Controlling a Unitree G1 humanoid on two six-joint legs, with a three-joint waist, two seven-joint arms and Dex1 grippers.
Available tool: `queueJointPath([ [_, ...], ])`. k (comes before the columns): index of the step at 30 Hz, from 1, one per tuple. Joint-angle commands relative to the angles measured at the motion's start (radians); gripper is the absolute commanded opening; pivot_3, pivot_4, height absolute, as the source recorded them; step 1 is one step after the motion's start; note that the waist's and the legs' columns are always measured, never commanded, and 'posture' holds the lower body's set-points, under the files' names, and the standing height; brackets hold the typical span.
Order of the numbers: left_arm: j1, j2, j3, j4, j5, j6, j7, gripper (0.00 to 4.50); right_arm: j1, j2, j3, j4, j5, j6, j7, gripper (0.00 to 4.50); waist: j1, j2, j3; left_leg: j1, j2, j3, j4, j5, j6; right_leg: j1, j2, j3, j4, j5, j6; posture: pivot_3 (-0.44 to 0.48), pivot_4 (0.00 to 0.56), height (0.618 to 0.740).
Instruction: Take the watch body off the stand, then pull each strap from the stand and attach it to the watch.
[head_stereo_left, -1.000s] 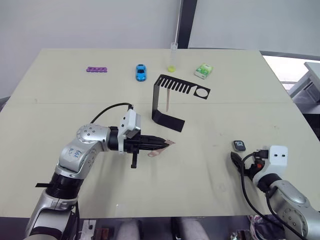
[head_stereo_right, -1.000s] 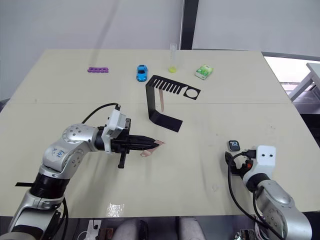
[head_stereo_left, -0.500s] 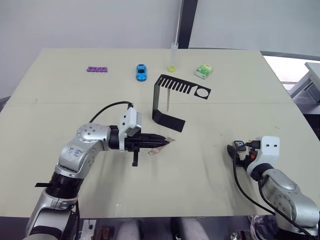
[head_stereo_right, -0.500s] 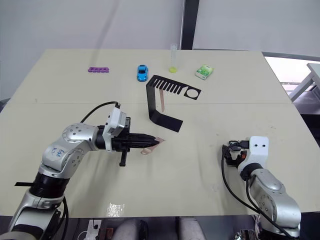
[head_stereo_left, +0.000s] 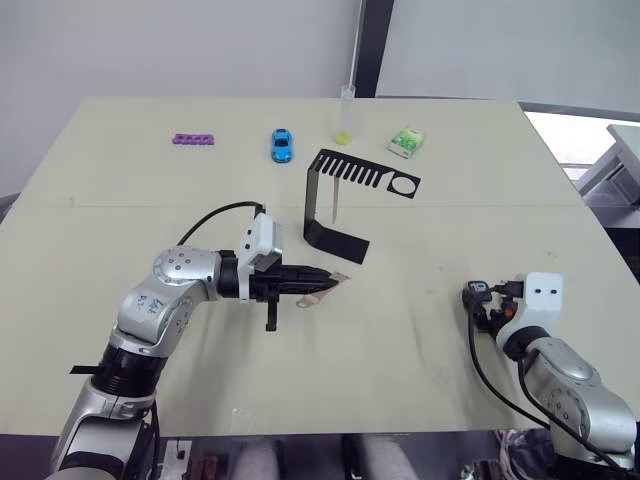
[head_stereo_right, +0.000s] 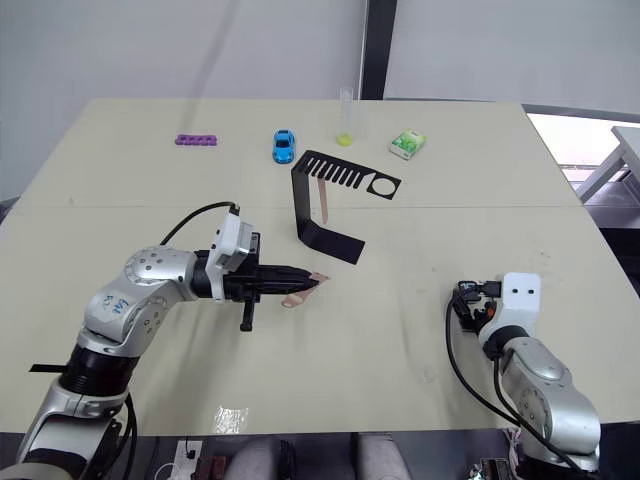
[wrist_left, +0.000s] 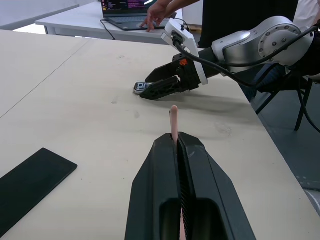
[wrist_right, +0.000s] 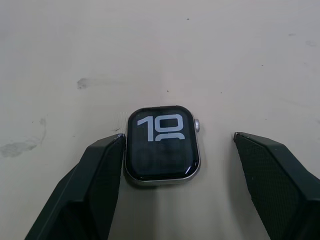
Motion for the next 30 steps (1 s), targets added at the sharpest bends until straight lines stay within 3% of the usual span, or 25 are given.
queueJointPath([
  [1, -0.009, 0.0, 0.017, -0.021, 0.003, -0.019, 0.002, 0.0, 0.019, 0.0, 0.003, 0.041, -0.021, -0.013, 0.016, 3.68, 0.0, 0.0, 0.0, 0.0, 0.0, 0.0, 0.0, 0.0, 0.0, 0.0, 0.0, 0.0, 0.0, 0.0, 0.0, 0.0, 0.15, 0.74],
  [14, -0.017, -0.006, 0.015, 0.003, 0.009, -0.038, -0.007, 0.0, 0.029, 0.007, 0.008, 0.1, -0.042, -0.088, 0.036, 3.68, 0.0, -0.001, -0.001, 0.0, 0.0, 0.0, 0.001, 0.0, 0.0, 0.0, 0.0, 0.0, 0.001, 0.0, 0.0, 0.0, 0.15, 0.74],
  [17, -0.018, -0.009, 0.016, 0.008, 0.01, -0.041, -0.008, 0.0, 0.027, 0.006, 0.007, 0.108, -0.038, -0.099, 0.046, 2.8, 0.0, -0.001, -0.001, 0.0, 0.0, 0.0, 0.001, 0.0, 0.0, 0.001, 0.0, 0.0, 0.001, 0.0, 0.0, 0.0, 0.15, 0.74],
  [20, -0.017, -0.013, 0.017, 0.011, 0.022, -0.052, 0.002, 0.0, 0.03, -0.02, 0.015, 0.1, -0.059, -0.115, 0.059, 1.53, 0.0, -0.001, -0.001, 0.001, 0.0, 0.0, 0.001, 0.0, 0.0, 0.0, 0.0, 0.0, 0.001, 0.0, 0.0, 0.0, 0.15, 0.74],
  [30, -0.006, 0.005, 0.024, -0.01, 0.048, -0.092, 0.006, 0.0, 0.013, -0.169, -0.038, -0.08, 0.066, 0.06, 0.172, 1.52, 0.002, 0.0, 0.0, 0.0, 0.0, 0.0, 0.001, 0.0, 0.0, 0.0, 0.0, 0.0, 0.001, 0.0, 0.0, 0.0, 0.15, 0.74],
])
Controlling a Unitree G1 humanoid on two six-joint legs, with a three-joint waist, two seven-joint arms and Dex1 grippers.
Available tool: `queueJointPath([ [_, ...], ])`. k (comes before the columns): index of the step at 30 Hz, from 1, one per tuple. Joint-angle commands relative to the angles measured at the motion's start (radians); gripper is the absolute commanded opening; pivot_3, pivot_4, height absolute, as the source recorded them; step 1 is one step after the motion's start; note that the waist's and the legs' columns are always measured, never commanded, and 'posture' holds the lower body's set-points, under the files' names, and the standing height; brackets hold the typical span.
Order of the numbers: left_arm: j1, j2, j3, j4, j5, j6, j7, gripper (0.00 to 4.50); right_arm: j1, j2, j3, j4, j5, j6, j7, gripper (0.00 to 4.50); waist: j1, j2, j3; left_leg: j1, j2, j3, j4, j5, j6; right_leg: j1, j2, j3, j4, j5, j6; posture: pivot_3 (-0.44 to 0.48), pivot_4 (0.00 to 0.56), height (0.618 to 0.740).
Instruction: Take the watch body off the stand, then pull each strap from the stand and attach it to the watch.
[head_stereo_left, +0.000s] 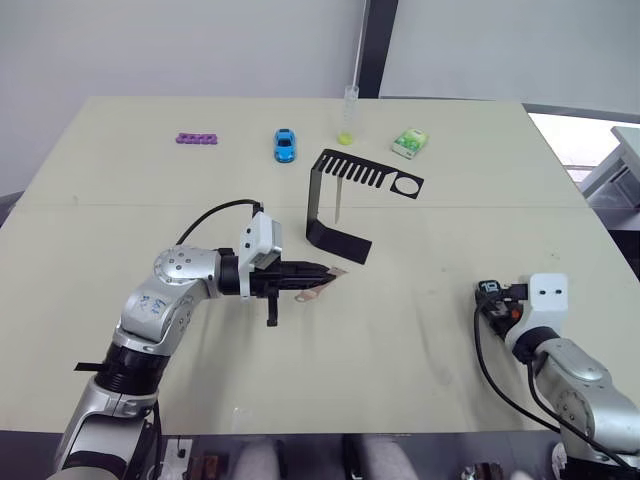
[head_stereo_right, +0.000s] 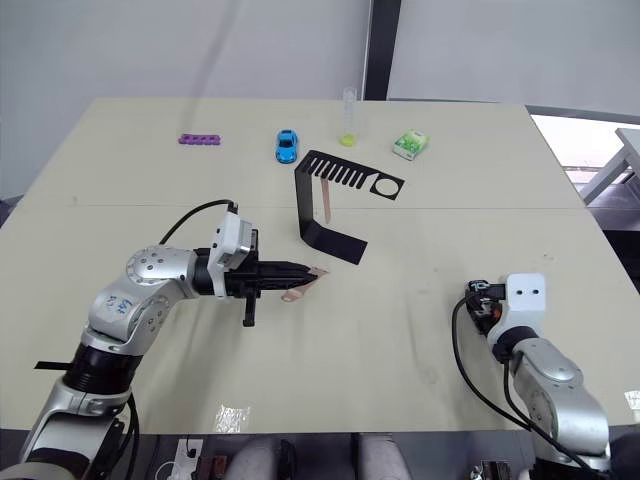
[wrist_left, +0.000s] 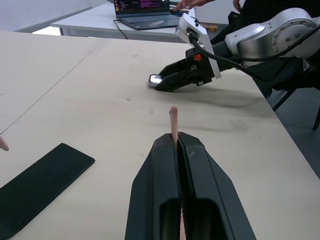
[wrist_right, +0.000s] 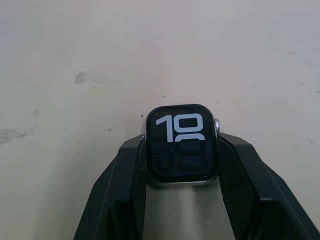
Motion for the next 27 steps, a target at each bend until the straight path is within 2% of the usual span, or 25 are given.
queueJointPath([
  [1, -0.005, 0.016, 0.019, -0.047, 0.017, -0.044, -0.007, 0.0, -0.017, -0.087, -0.044, -0.107, 0.106, 0.128, 0.092, 1.52, -0.004, 0.0, 0.0, 0.0, 0.0, 0.0, 0.0, 0.0, 0.0, 0.0, 0.0, 0.0, 0.0, 0.0, 0.0, 0.0, 0.15, 0.74],
  [3, -0.013, 0.028, 0.004, -0.04, 0.058, -0.103, -0.019, 0.0, -0.047, -0.151, -0.045, -0.144, 0.194, 0.225, 0.158, 1.52, -0.006, 0.001, 0.0, 0.0, 0.0, 0.0, 0.0, 0.0, 0.0, 0.0, 0.001, 0.0, 0.0, 0.0, 0.0, 0.0, 0.15, 0.74],
  [6, -0.024, 0.039, -0.026, -0.012, 0.133, -0.224, -0.051, 0.0, -0.143, -0.178, -0.072, -0.157, 0.393, 0.406, 0.199, 1.52, -0.01, 0.001, 0.0, 0.0, 0.001, 0.0, 0.0, 0.0, 0.0, 0.0, 0.001, 0.0, -0.001, 0.0, 0.0, 0.0, 0.15, 0.74],
  [10, -0.041, 0.027, -0.049, 0.026, 0.175, -0.325, -0.082, 0.0, -0.293, -0.177, -0.056, -0.119, 0.585, 0.604, 0.206, 1.52, -0.007, 0.001, 0.0, 0.0, 0.001, 0.0, 0.0, 0.0, 0.0, 0.0, 0.001, 0.0, -0.001, 0.0, 0.0, 0.0, 0.15, 0.74],
  [13, -0.058, 0.024, -0.071, 0.056, 0.213, -0.408, -0.108, 0.0, -0.41, -0.125, -0.031, -0.042, 0.673, 0.718, 0.173, 1.52, -0.005, 0.0, 0.0, -0.001, 0.001, -0.001, 0.0, 0.0, 0.0, 0.0, 0.0, -0.001, -0.001, 0.0, 0.0, 0.0, 0.15, 0.74],
  [19, -0.089, 0.014, -0.094, 0.116, 0.271, -0.51, -0.121, 0.0, -0.544, -0.049, -0.009, 0.05, 0.75, 0.867, 0.139, 1.52, -0.005, 0.001, 0.0, -0.002, 0.001, -0.001, 0.0, 0.0, 0.001, -0.001, 0.0, -0.001, 0.0, 0.0, 0.0, 0.0, 0.15, 0.74],
  [27, -0.102, -0.004, -0.103, 0.162, 0.336, -0.589, -0.097, 0.0, -0.595, -0.006, 0.009, 0.105, 0.782, 0.917, 0.123, 1.52, -0.009, 0.001, 0.0, -0.002, 0.001, -0.001, 0.0, -0.001, 0.001, -0.002, -0.001, -0.002, 0.001, 0.0, 0.0, 0.0, 0.15, 0.74],
])
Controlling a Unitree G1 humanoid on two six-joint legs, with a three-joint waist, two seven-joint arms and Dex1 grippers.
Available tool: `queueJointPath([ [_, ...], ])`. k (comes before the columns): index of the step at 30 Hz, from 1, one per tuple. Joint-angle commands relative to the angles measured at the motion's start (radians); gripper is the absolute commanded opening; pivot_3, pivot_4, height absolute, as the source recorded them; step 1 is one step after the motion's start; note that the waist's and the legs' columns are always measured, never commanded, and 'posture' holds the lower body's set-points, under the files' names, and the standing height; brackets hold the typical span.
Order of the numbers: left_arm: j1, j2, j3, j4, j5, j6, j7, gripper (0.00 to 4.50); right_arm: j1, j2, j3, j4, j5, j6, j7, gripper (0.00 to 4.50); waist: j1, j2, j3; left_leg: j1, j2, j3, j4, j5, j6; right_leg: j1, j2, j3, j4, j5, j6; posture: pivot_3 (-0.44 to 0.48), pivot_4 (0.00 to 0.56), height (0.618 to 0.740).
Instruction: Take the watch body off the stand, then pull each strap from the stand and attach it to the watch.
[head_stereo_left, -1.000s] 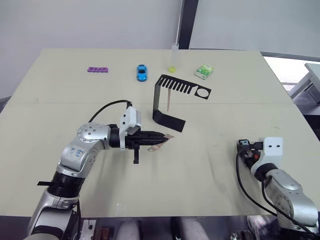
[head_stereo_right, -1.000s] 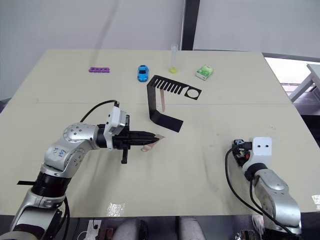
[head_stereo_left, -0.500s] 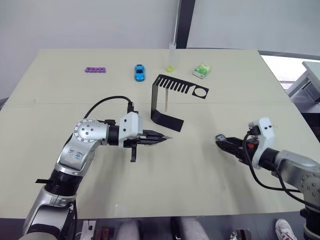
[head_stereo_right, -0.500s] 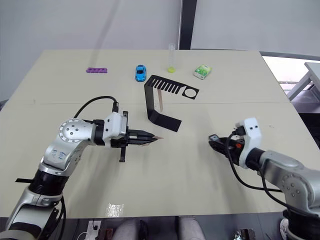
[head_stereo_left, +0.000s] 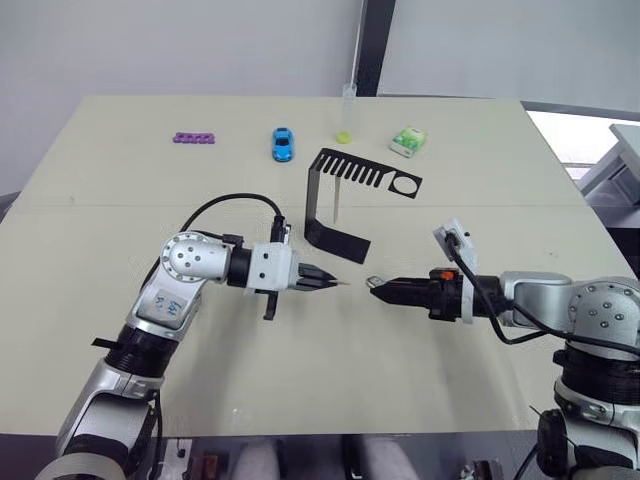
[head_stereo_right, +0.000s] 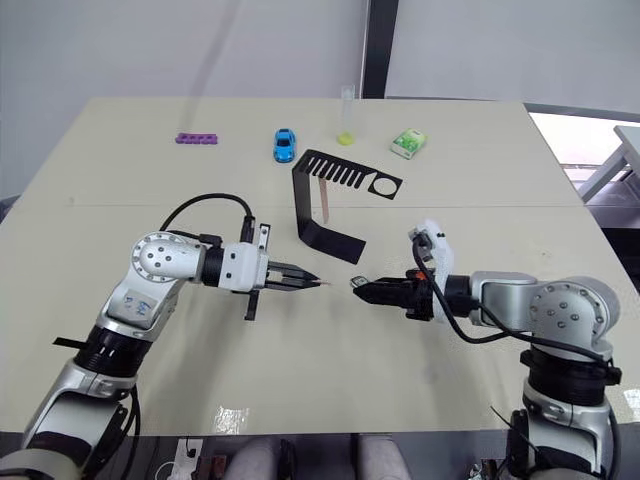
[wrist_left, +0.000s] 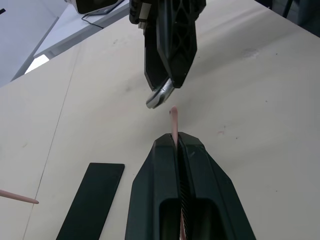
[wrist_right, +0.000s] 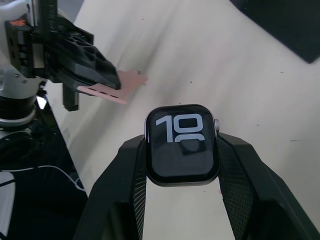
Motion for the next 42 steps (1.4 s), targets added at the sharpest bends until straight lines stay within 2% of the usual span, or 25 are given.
queueJointPath([
  [1, -0.011, -0.004, -0.004, -0.003, 0.023, -0.046, 0.014, 0.0, -0.02, -0.003, -0.008, 0.012, 0.042, 0.009, -0.021, 1.52, -0.003, 0.0, 0.0, 0.0, 0.0, 0.0, 0.0, 0.0, 0.0, 0.0, 0.0, 0.0, 0.0, 0.0, 0.0, 0.0, 0.15, 0.74],
  [13, -0.03, -0.037, -0.012, -0.003, 0.034, -0.027, 0.025, 0.0, -0.03, 0.01, -0.005, 0.072, 0.08, 0.009, -0.06, 1.52, -0.02, 0.0, 0.0, 0.0, 0.0, 0.0, 0.0, 0.0, 0.0, 0.0, 0.0, 0.0, 0.001, 0.0, 0.0, 0.0, 0.15, 0.74],
  [42, -0.031, -0.027, -0.022, 0.022, 0.05, -0.066, 0.02, 0.0, -0.004, 0.009, -0.044, 0.071, 0.135, 0.009, -0.088, 1.52, -0.02, 0.0, 0.0, 0.0, 0.001, 0.0, 0.0, 0.0, 0.0, 0.0, 0.0, 0.0, 0.001, 0.0, 0.0, 0.0, 0.15, 0.74],
])
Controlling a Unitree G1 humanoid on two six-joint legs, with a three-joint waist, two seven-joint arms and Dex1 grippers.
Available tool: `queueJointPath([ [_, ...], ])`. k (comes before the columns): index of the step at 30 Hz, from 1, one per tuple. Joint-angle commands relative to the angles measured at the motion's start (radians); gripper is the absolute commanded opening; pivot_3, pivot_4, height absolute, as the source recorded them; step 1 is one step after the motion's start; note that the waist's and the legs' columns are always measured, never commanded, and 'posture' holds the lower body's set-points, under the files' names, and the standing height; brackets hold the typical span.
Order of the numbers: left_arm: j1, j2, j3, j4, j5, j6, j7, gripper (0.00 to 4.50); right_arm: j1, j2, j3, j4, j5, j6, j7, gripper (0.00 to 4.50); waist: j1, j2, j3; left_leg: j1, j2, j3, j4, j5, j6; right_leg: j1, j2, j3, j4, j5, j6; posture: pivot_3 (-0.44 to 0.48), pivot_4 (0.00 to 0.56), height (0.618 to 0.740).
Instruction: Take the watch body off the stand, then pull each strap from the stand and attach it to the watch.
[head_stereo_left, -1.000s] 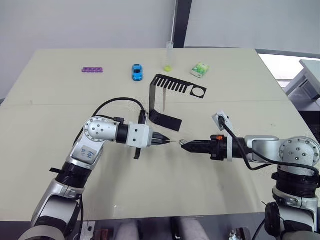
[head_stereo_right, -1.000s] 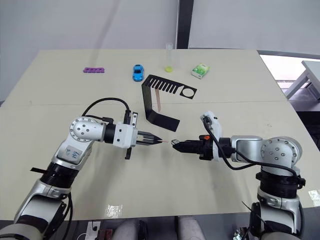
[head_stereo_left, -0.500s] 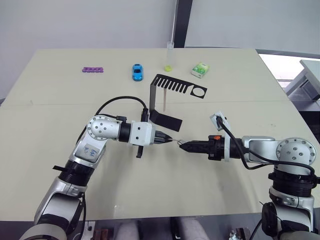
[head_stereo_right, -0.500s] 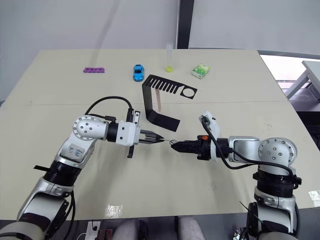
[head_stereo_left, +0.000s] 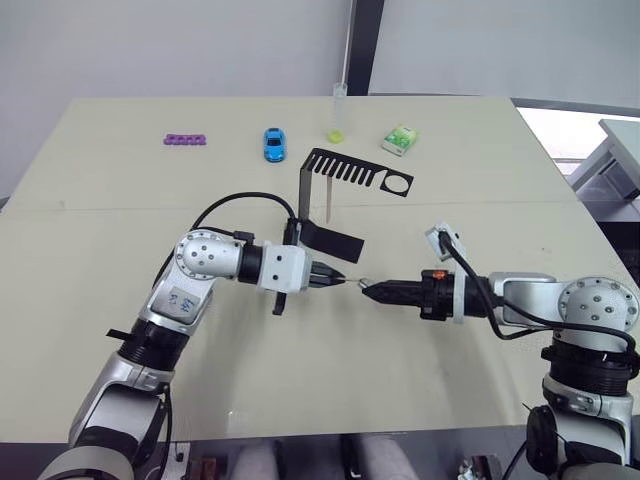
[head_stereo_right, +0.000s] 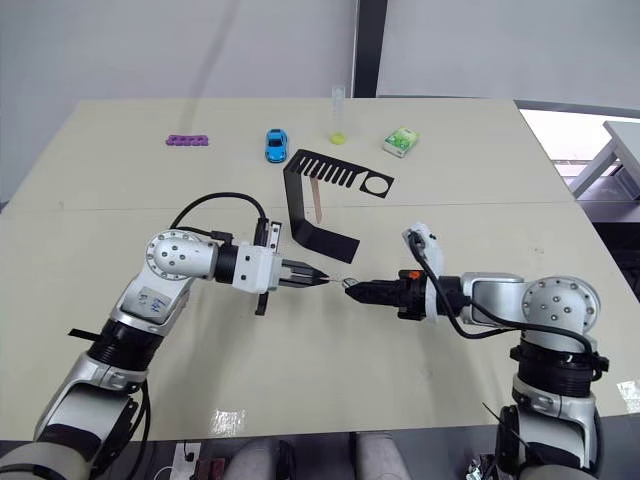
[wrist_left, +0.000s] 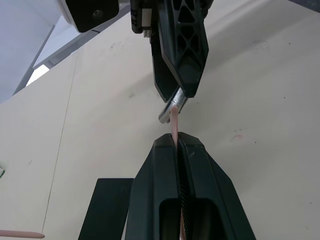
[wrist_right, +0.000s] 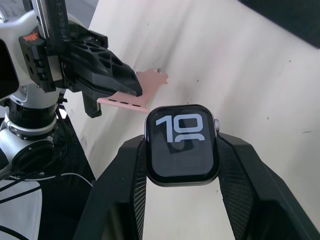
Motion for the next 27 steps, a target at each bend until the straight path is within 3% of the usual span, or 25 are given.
queueJointPath([
  [1, 0.006, 0.003, 0.002, -0.024, -0.004, -0.006, 0.005, 0.0, 0.004, -0.009, -0.022, -0.004, 0.036, 0.005, -0.008, 1.52, 0.0, 0.0, 0.0, 0.0, 0.0, 0.0, 0.0, 0.0, 0.0, 0.0, 0.0, 0.0, 0.0, 0.0, 0.0, 0.0, 0.15, 0.74],
  [27, -0.012, -0.024, -0.002, -0.015, 0.0, 0.0, 0.015, 0.0, 0.009, 0.002, -0.013, -0.01, 0.028, 0.003, -0.011, 1.52, 0.0, 0.0, 0.0, 0.0, 0.0, 0.0, 0.0, 0.0, 0.0, 0.0, 0.0, 0.0, 0.0, 0.0, 0.0, 0.0, 0.15, 0.74],
])
